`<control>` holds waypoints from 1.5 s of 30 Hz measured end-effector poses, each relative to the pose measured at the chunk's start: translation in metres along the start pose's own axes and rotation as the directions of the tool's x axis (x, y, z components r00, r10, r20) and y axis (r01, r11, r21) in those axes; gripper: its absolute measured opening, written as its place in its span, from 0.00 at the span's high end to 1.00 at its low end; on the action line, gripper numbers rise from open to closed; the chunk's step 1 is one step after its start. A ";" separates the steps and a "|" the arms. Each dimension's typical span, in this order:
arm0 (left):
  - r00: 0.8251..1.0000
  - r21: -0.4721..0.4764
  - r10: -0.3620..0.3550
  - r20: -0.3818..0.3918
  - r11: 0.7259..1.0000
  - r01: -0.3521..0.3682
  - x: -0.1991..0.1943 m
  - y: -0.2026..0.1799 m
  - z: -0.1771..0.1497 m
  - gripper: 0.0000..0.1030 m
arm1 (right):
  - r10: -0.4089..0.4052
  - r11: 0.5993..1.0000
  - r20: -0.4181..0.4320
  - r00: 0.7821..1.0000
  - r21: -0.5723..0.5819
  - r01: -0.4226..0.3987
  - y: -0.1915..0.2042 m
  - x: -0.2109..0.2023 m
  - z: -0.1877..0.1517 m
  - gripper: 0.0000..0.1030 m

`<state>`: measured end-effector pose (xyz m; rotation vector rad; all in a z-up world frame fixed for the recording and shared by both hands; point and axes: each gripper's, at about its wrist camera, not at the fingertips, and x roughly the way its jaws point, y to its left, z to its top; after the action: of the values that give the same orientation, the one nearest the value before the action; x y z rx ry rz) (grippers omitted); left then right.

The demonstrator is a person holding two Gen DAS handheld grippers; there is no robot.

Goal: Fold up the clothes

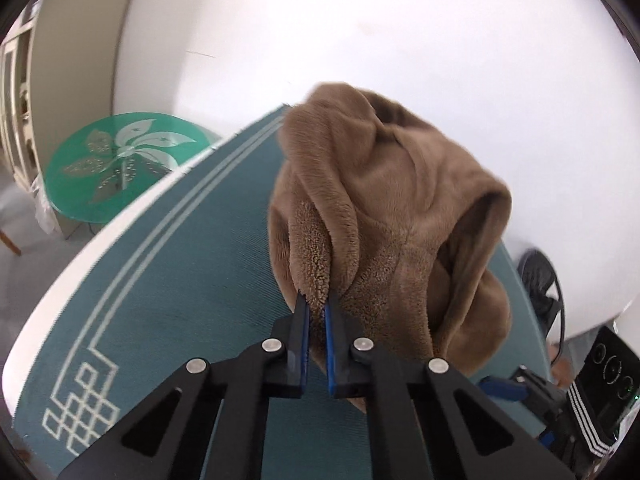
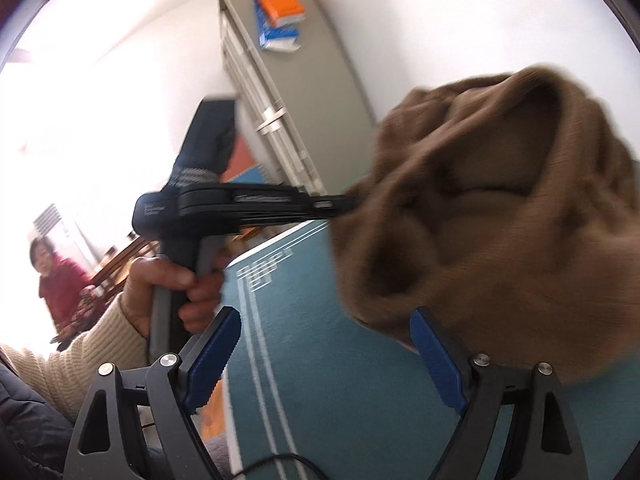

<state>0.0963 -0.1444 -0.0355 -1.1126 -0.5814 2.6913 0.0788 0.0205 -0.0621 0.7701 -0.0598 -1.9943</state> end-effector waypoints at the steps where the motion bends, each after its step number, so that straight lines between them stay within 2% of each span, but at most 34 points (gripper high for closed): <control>1: 1.000 -0.004 0.000 0.006 1.000 0.000 -0.002 0.002 0.001 0.93 | -0.039 0.999 0.022 0.999 0.004 0.039 -0.004 -0.003 -0.002 0.14; 3: 1.000 -0.010 0.001 0.014 1.000 -0.001 -0.006 0.006 0.003 0.93 | -0.141 0.990 0.059 0.988 0.010 0.141 -0.011 -0.020 -0.004 0.14; 5: 1.000 -0.001 0.001 0.009 1.000 -0.001 -0.005 0.005 0.003 0.93 | -0.241 0.970 0.077 0.967 0.006 0.242 -0.016 -0.041 -0.008 0.14; 8: 1.000 0.010 0.003 -0.003 1.000 -0.003 -0.003 0.004 0.001 0.93 | -0.350 0.937 0.071 0.934 0.015 0.350 -0.056 -0.088 -0.015 0.14; 11: 1.000 0.008 -0.006 -0.012 1.000 0.006 -0.001 0.005 0.002 0.91 | -0.399 0.917 0.070 0.914 0.063 0.395 -0.071 -0.096 -0.006 0.14; 13: 1.000 0.000 0.001 -0.011 1.000 -0.001 -0.002 0.009 0.005 0.88 | -0.417 0.907 0.068 0.906 0.093 0.411 -0.079 -0.125 0.008 0.14; 15: 1.000 -0.002 0.019 -0.003 1.000 -0.019 -0.004 0.014 0.010 0.78 | -0.403 0.910 0.045 0.914 0.131 0.395 -0.098 -0.123 0.012 0.14; 16: 1.000 0.002 0.018 0.005 1.000 -0.018 -0.006 0.015 0.012 0.59 | -0.389 0.913 0.034 0.921 0.143 0.381 -0.103 -0.117 0.013 0.14; 17: 1.000 -0.002 0.019 0.019 1.000 -0.019 -0.008 0.017 0.016 0.36 | -0.379 0.917 0.019 0.925 0.144 0.373 -0.106 -0.111 0.013 0.14; 19: 0.998 -0.032 0.024 0.051 0.999 -0.023 -0.011 0.021 0.026 0.20 | -0.357 0.925 -0.012 0.934 0.136 0.355 -0.110 -0.101 0.014 0.14; 21: 0.998 -0.057 -0.011 0.065 0.998 0.015 -0.009 0.024 0.041 0.20 | -0.324 0.938 -0.032 0.945 0.122 0.326 -0.108 -0.091 0.016 0.14; 24: 0.999 -0.066 -0.050 0.020 0.996 0.051 0.013 0.020 0.067 0.19 | -0.318 0.940 -0.054 0.947 0.111 0.322 -0.110 -0.079 0.025 0.14; 29: 0.993 -0.063 -0.079 -0.086 0.995 0.074 0.069 0.004 0.097 0.19 | -0.331 0.930 -0.121 0.936 0.129 0.345 -0.124 -0.057 0.034 0.14; 34: 0.984 -0.064 -0.086 -0.156 0.995 0.077 0.105 -0.010 0.112 0.19 | -0.324 0.929 -0.179 0.929 0.127 0.348 -0.130 -0.040 0.036 0.14; 35: 0.982 -0.071 -0.090 -0.165 0.994 0.079 0.108 -0.009 0.112 0.23 | -0.325 0.928 -0.185 0.927 0.125 0.351 -0.131 -0.038 0.038 0.15; 36: 0.980 -0.081 -0.101 -0.170 0.993 0.088 0.111 -0.009 0.113 0.29 | -0.330 0.927 -0.186 0.925 0.121 0.355 -0.131 -0.035 0.039 0.22; 37: 0.978 -0.091 -0.111 -0.175 0.991 0.097 0.113 -0.008 0.112 0.51 | -0.335 0.925 -0.183 0.924 0.121 0.359 -0.131 -0.034 0.041 0.28; 38: 0.977 -0.103 -0.117 -0.181 0.990 0.099 0.114 -0.006 0.111 0.70 | -0.339 0.923 -0.180 0.923 0.124 0.363 -0.132 -0.033 0.042 0.44; 39: 0.976 -0.117 -0.121 -0.180 0.988 0.101 0.114 -0.003 0.110 0.76 | -0.340 0.922 -0.174 0.924 0.131 0.364 -0.132 -0.032 0.043 0.57; 40: 0.976 -0.131 -0.125 -0.178 0.986 0.102 0.114 -0.001 0.109 0.82 | -0.336 0.923 -0.163 0.927 0.140 0.359 -0.132 -0.033 0.044 0.60; 42: 0.979 -0.150 -0.125 -0.161 0.983 0.101 0.110 0.003 0.107 0.86 | -0.349 0.917 -0.128 0.928 0.156 0.366 -0.131 -0.037 0.045 0.72; 45: 0.985 -0.169 -0.129 -0.110 0.979 0.110 0.091 0.006 0.106 0.89 | -0.425 0.893 -0.037 0.904 0.148 0.426 -0.122 -0.054 0.049 0.83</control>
<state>-0.0436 -0.1529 -0.0279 -1.2277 -0.8312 2.4913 -0.0236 0.1167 -0.0381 0.9481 -0.0438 -2.4270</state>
